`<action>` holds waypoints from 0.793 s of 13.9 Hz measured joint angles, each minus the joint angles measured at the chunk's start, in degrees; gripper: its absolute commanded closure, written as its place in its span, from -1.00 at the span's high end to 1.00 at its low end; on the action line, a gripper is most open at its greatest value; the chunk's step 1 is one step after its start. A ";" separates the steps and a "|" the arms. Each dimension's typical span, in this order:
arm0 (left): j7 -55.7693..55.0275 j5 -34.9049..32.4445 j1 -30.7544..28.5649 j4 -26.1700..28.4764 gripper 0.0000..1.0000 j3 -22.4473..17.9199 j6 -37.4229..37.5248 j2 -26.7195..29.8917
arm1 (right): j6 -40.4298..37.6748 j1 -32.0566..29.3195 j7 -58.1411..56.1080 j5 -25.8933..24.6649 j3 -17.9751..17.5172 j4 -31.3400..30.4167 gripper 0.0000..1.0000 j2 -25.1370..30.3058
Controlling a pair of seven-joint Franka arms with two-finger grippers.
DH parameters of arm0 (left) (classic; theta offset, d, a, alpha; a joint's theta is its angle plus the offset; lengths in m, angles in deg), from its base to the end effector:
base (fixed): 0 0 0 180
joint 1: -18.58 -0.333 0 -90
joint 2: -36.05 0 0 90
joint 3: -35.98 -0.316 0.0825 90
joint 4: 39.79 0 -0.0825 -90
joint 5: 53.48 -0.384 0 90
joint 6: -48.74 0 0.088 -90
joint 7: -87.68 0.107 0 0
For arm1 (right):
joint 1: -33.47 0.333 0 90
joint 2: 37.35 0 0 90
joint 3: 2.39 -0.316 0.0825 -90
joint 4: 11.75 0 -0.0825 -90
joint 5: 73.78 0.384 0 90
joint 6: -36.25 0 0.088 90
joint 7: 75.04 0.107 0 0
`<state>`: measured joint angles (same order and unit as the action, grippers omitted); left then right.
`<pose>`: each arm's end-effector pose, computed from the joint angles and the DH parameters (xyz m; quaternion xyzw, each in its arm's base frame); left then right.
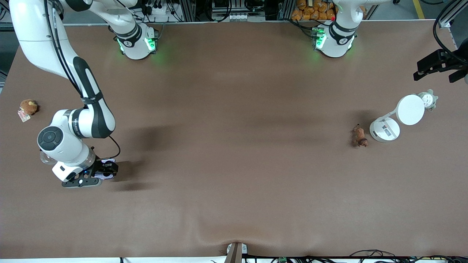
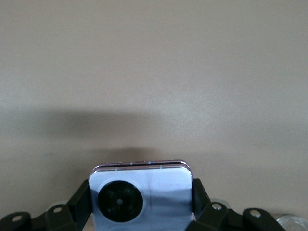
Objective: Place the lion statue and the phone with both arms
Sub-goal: 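Carry the white phone with the right gripper toward the glass beaker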
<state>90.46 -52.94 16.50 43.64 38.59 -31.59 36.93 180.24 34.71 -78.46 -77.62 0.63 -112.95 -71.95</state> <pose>0.5315 -0.0063 0.6715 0.9994 -0.0296 -0.0193 0.0047 0.6764 -0.0171 0.2356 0.9957 0.0456 0.0698 0.0394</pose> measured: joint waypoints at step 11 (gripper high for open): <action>-0.24 -0.27 0.00 0.12 1.00 0.07 -0.45 -0.57 | 1.43 -5.19 -2.07 0.00 0.11 2.45 -0.64 -5.83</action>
<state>90.22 -53.21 16.50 43.76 38.66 -32.04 36.37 181.67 29.52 -80.52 -77.62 0.75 -110.50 -77.78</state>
